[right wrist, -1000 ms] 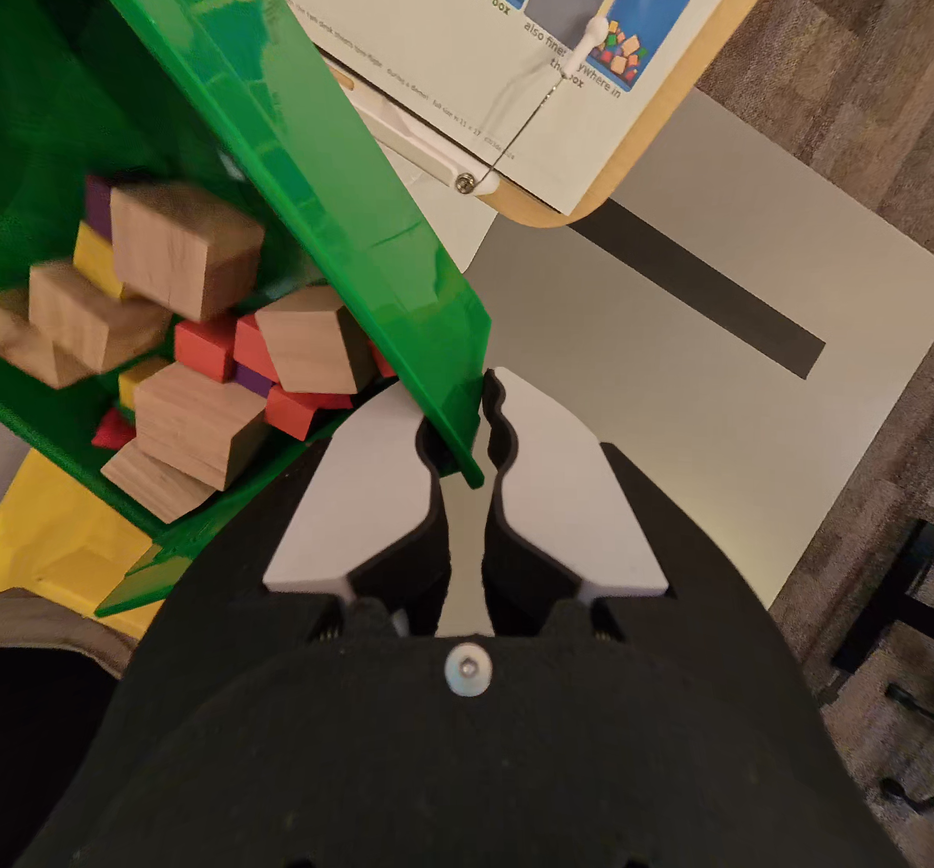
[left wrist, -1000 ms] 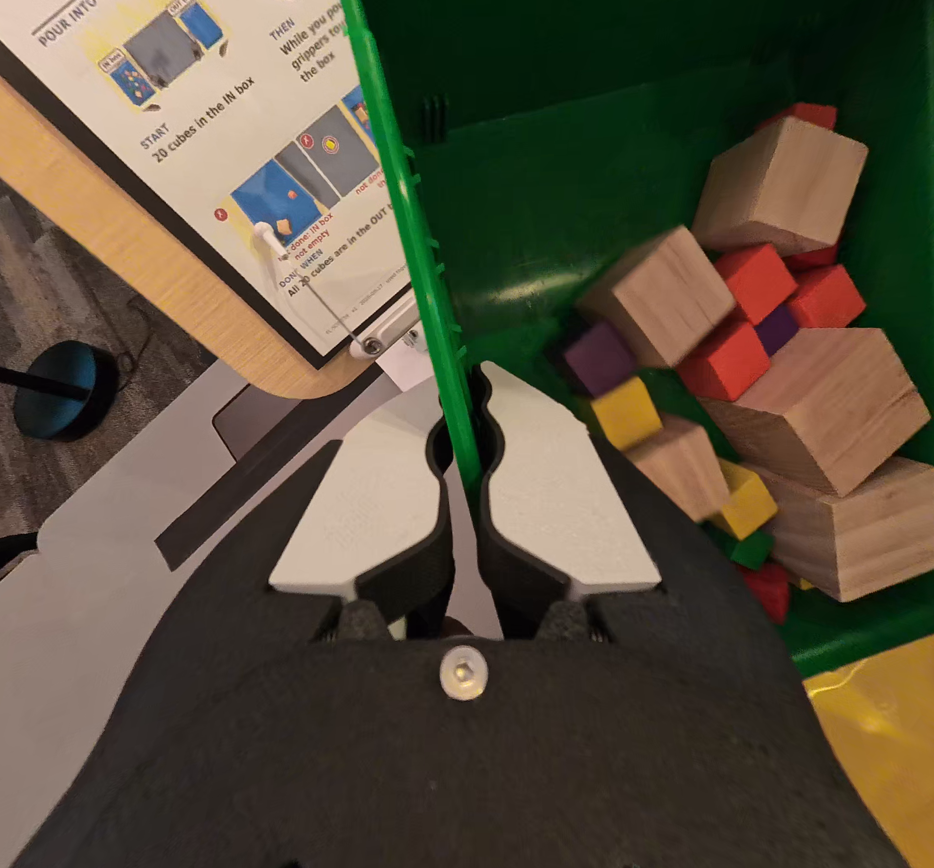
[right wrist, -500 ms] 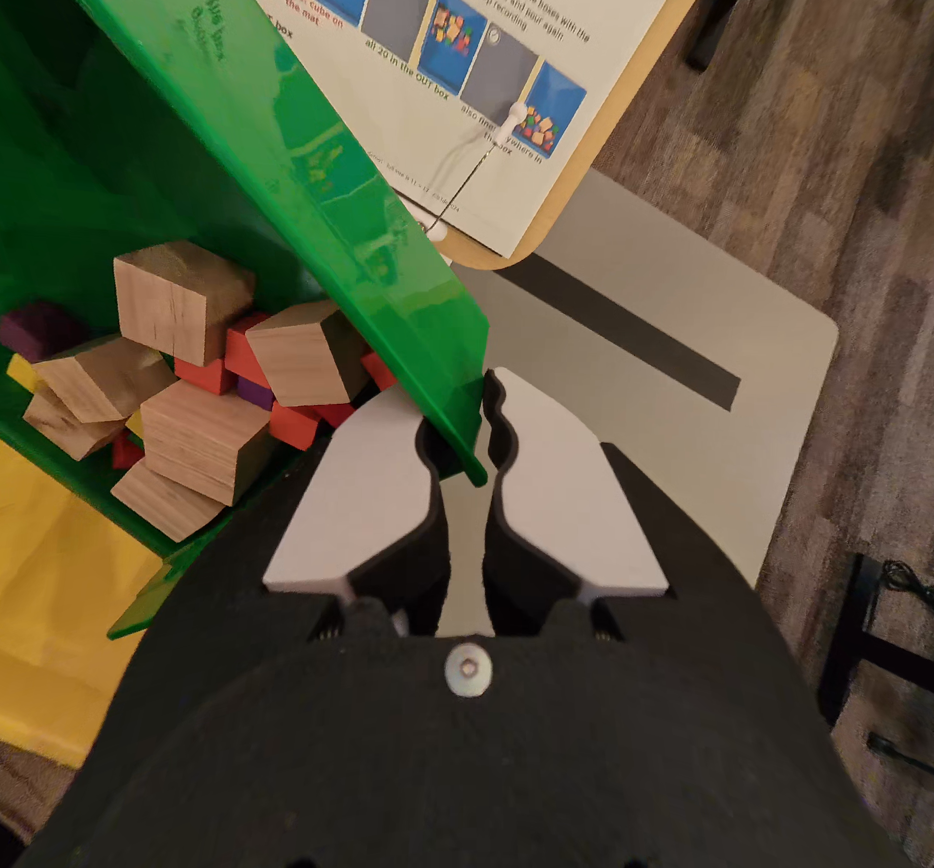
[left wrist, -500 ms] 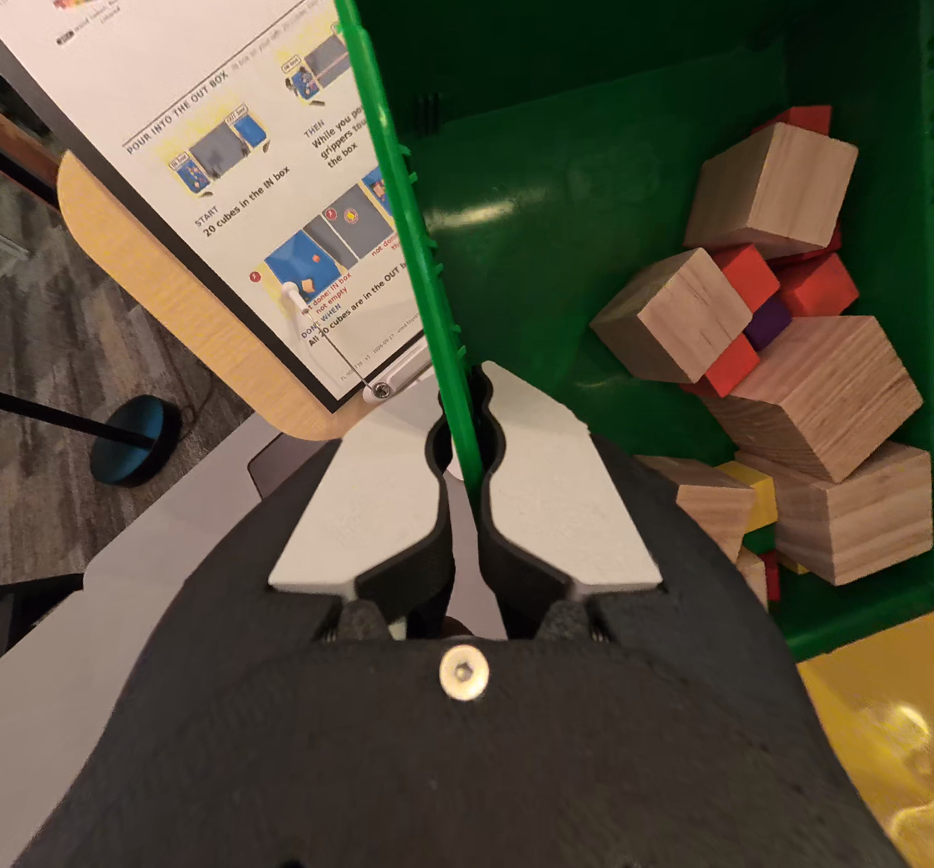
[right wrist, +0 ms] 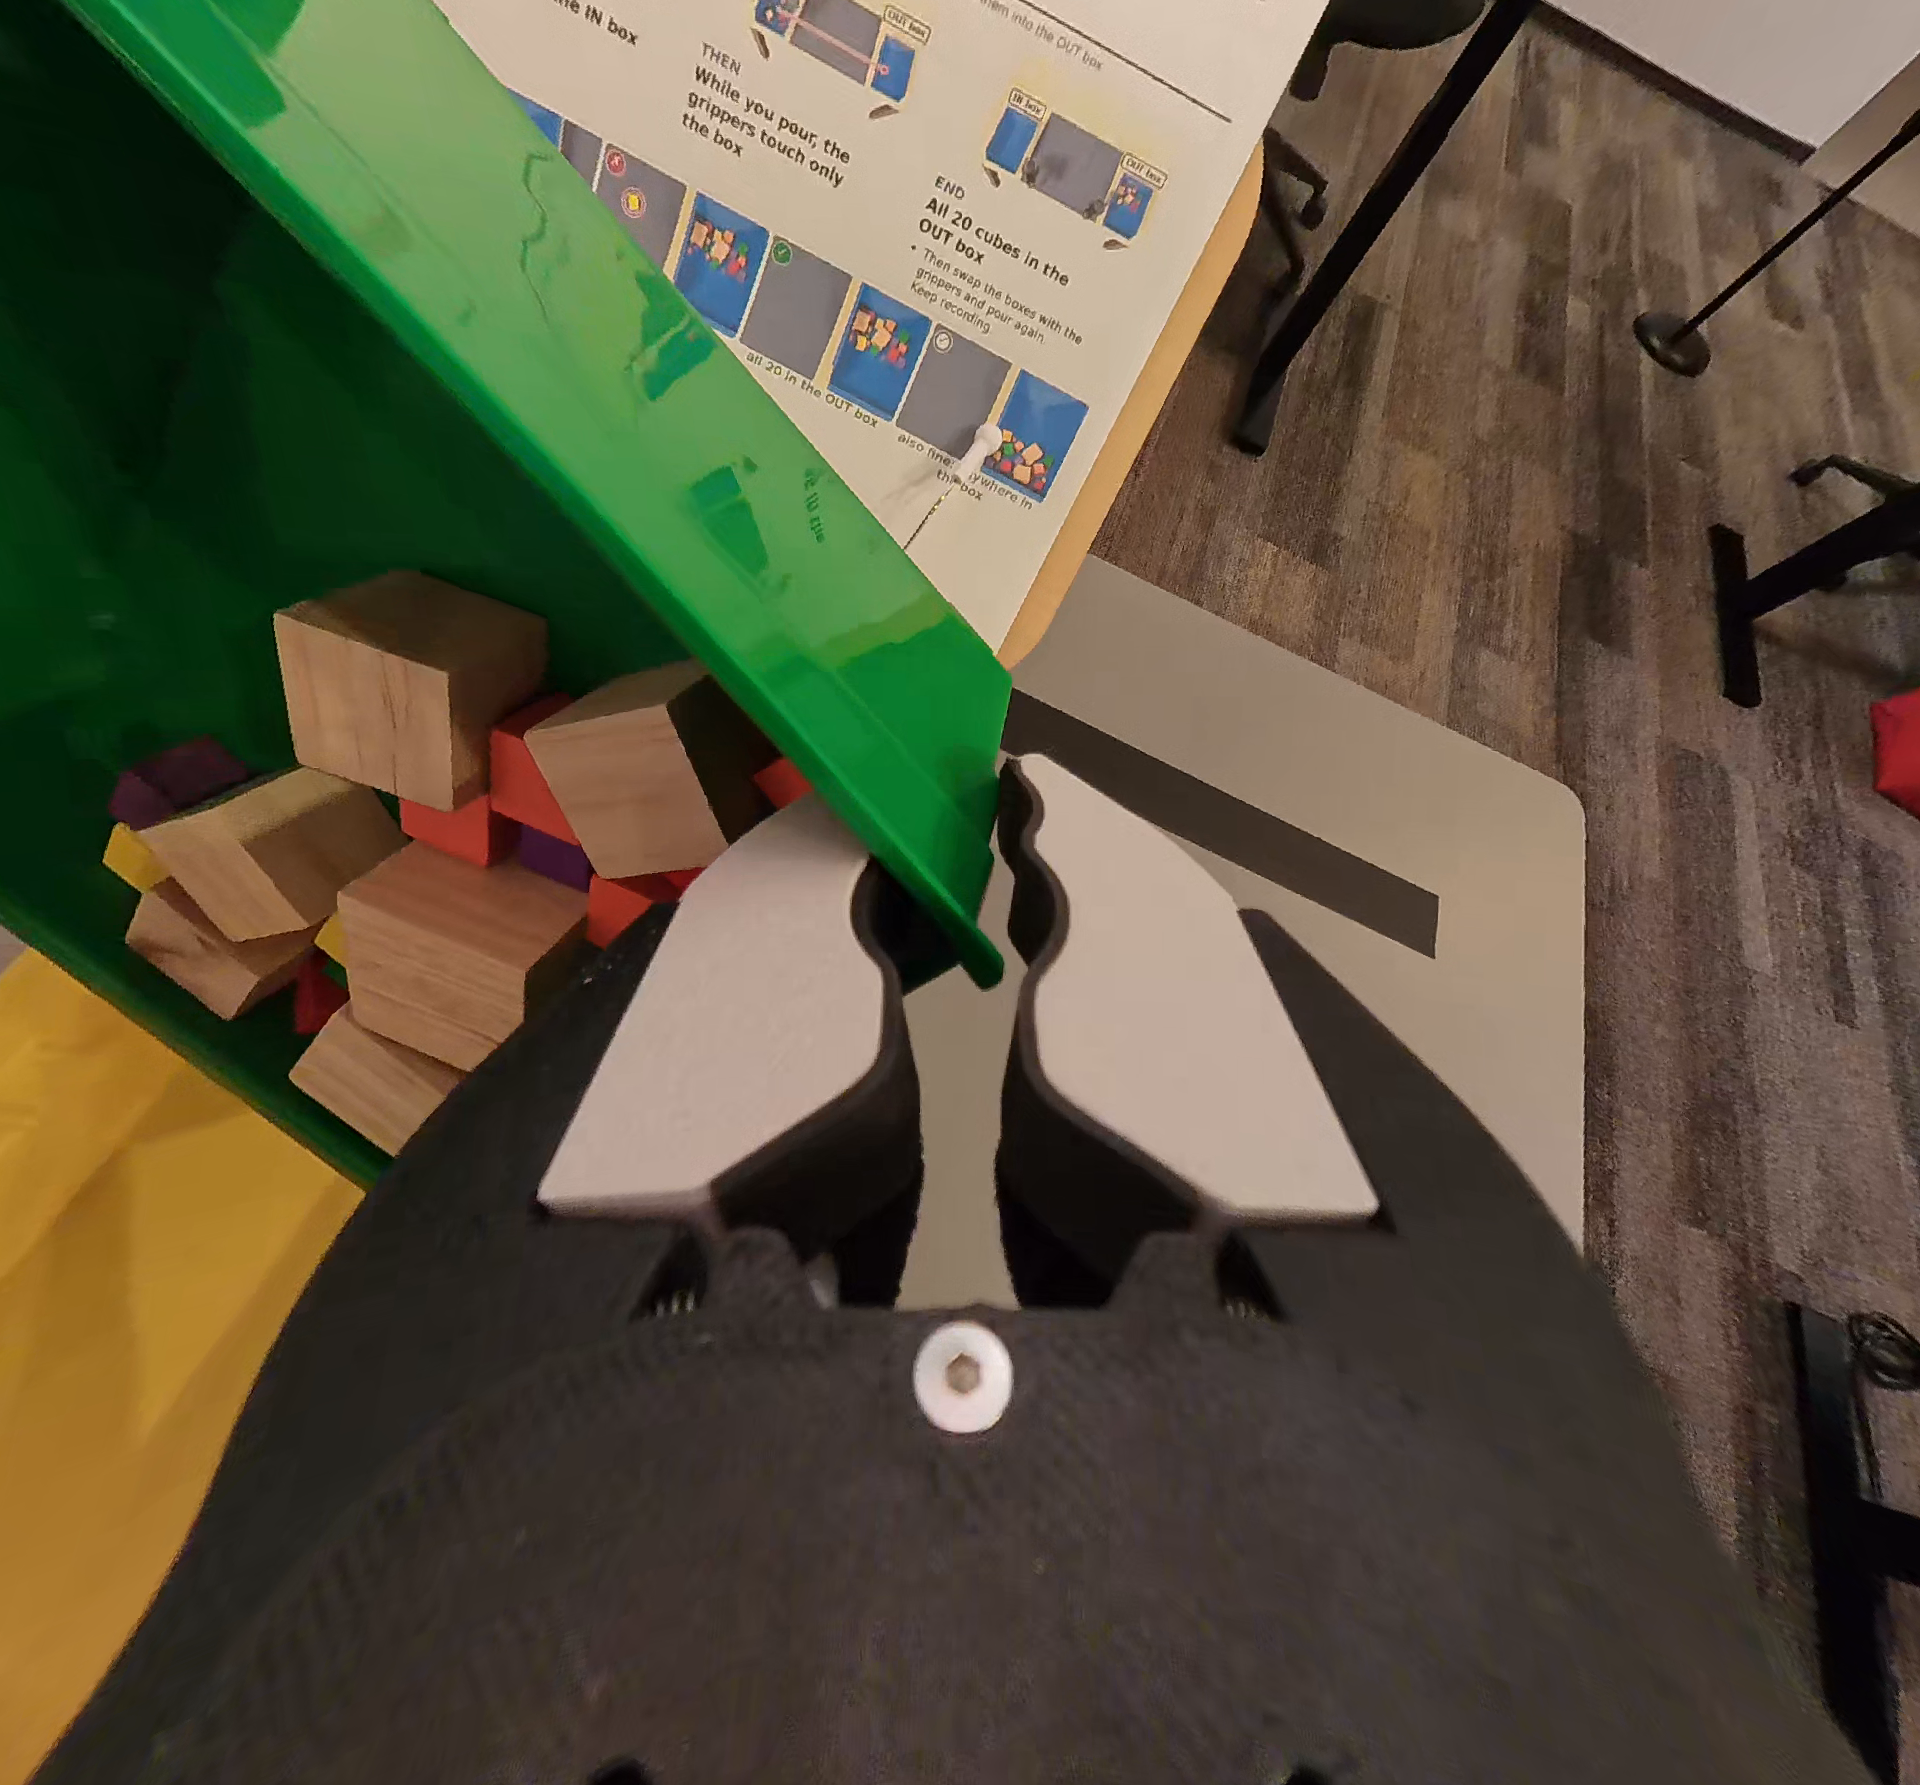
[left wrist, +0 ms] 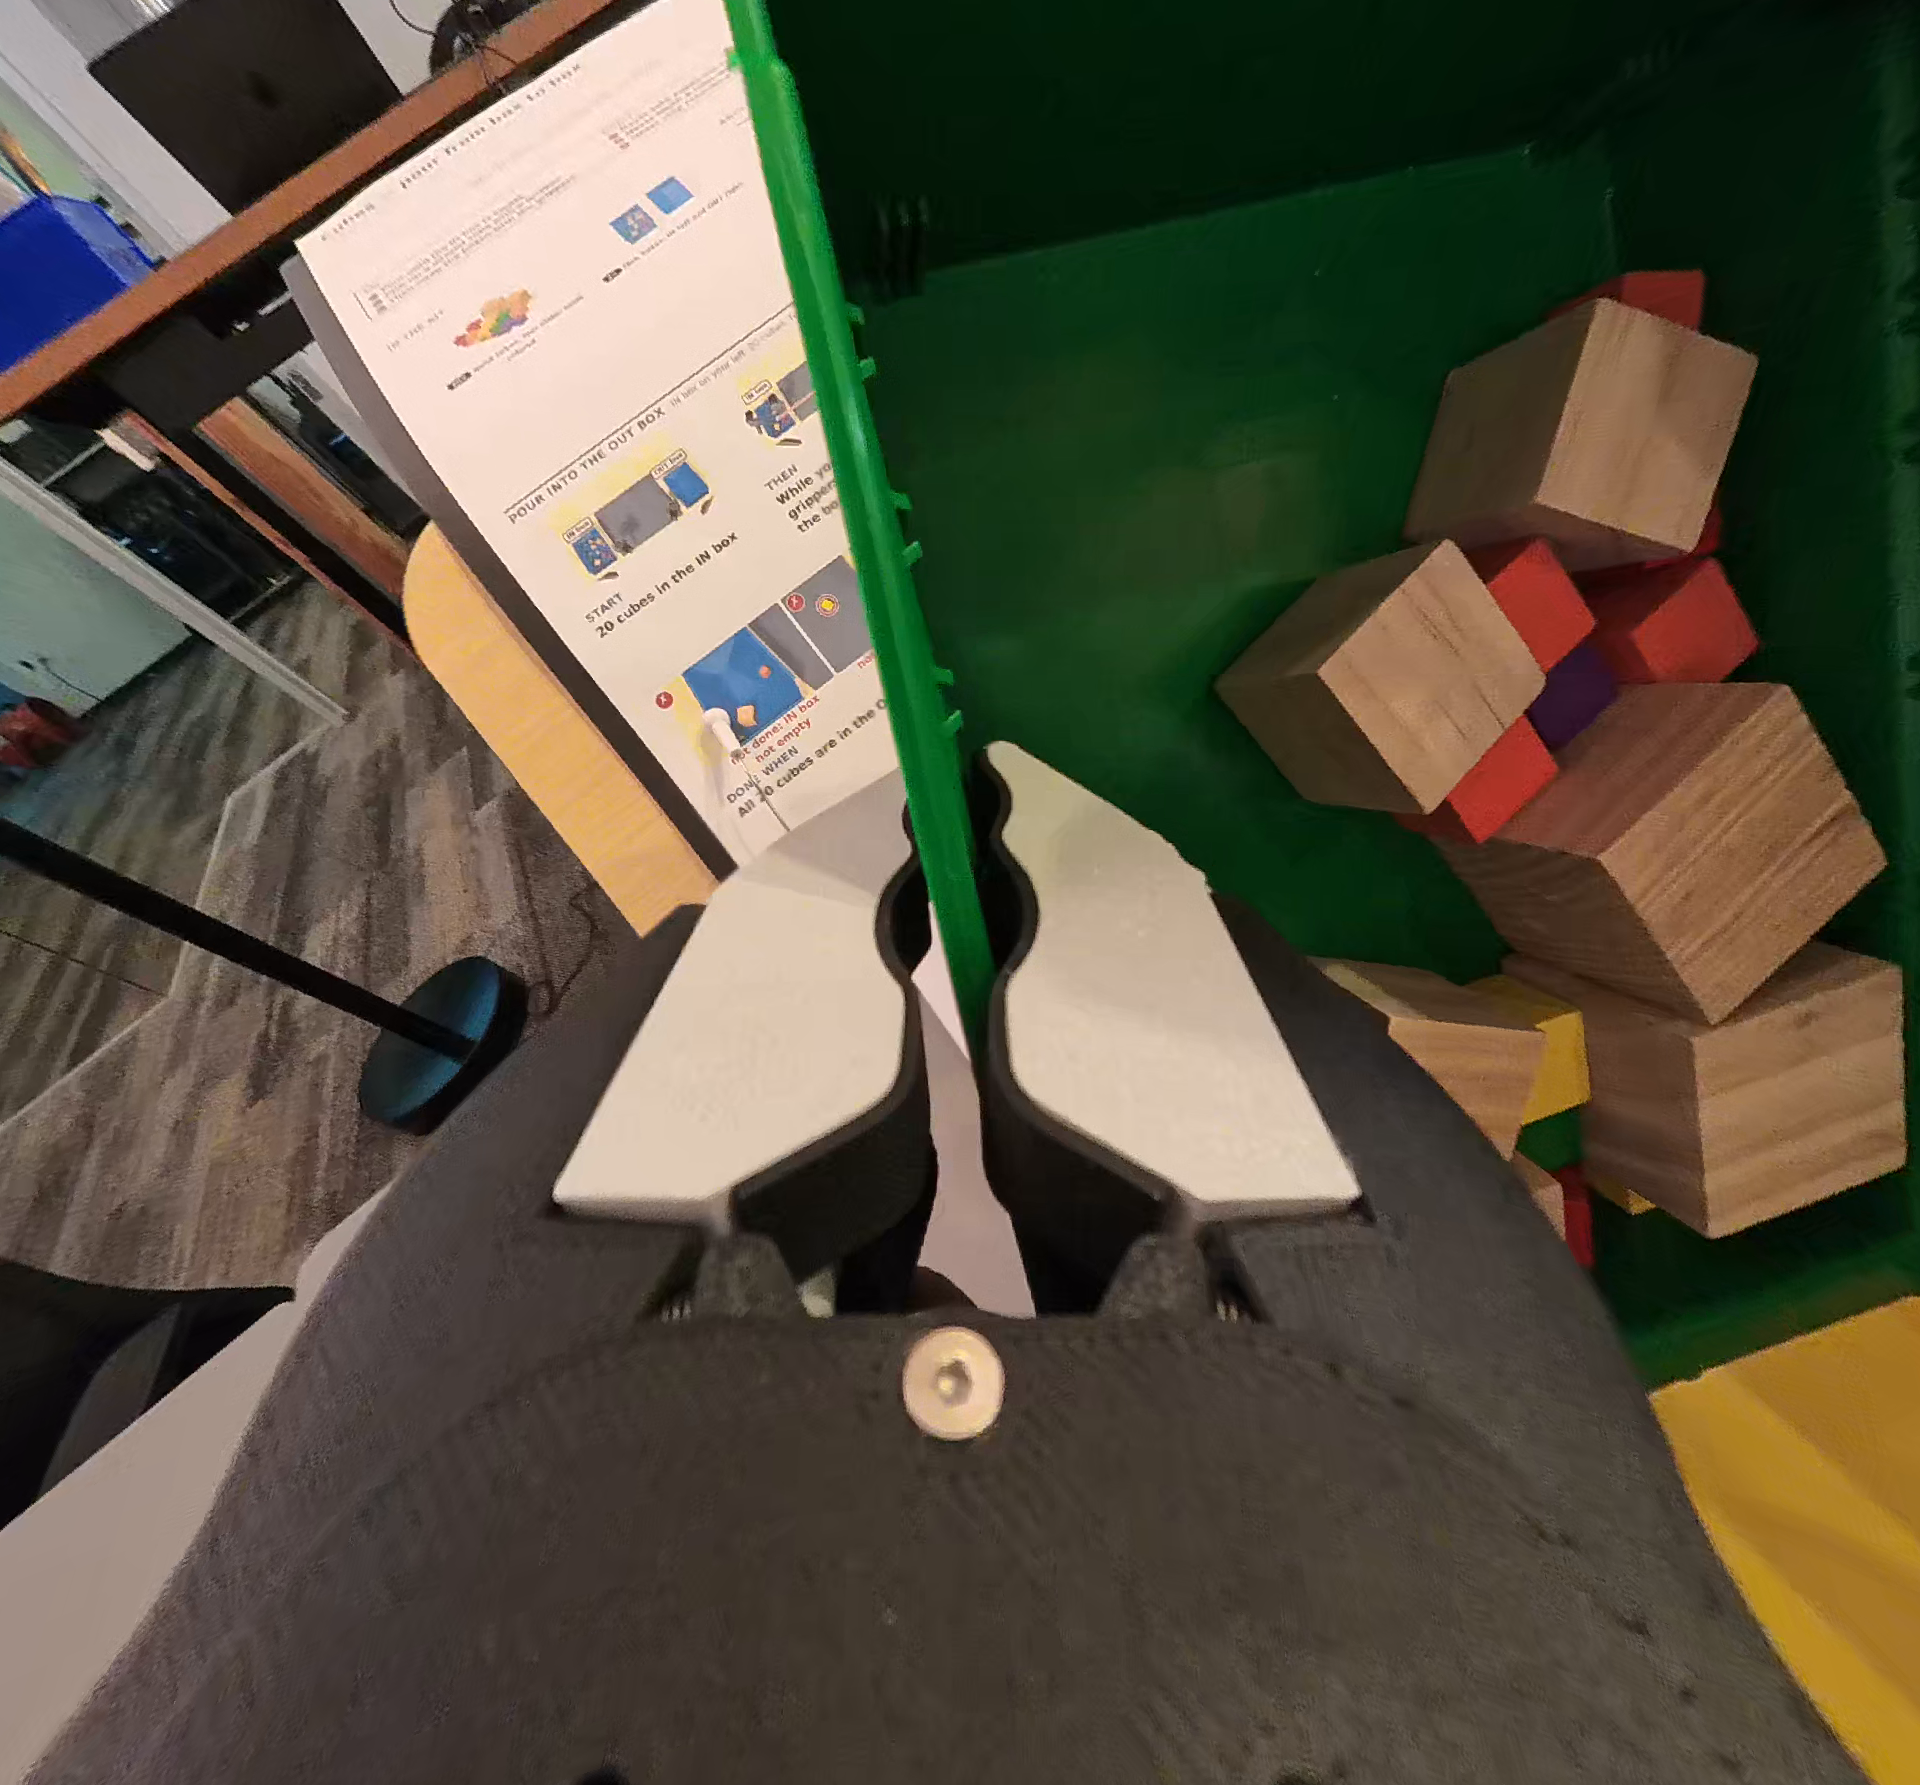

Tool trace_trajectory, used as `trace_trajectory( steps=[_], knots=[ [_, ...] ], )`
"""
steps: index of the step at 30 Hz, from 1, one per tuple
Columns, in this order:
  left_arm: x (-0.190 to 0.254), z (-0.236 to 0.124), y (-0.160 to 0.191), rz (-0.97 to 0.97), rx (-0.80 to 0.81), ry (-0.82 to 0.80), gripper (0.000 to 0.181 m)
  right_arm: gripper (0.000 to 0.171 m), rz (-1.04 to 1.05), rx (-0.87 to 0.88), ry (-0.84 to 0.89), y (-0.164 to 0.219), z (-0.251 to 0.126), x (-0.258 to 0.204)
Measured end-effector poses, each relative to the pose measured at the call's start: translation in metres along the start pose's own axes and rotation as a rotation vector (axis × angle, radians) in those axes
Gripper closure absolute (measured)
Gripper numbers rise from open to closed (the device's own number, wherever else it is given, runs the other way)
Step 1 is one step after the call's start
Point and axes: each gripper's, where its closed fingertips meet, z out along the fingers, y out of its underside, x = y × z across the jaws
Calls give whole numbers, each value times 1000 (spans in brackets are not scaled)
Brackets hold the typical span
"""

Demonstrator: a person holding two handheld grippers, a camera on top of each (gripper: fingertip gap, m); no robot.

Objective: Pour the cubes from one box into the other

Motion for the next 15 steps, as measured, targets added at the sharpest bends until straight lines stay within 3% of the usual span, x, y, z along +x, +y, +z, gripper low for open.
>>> trace_trajectory(
  steps=[1,15],
  knots=[
    [0,-1,0,8,2,-8,177,161,2,14,3,0,-1,0],
    [-5,-24,-26,133,36,-109,177,161,87,176,-41,0,-13,-2]
  ],
)
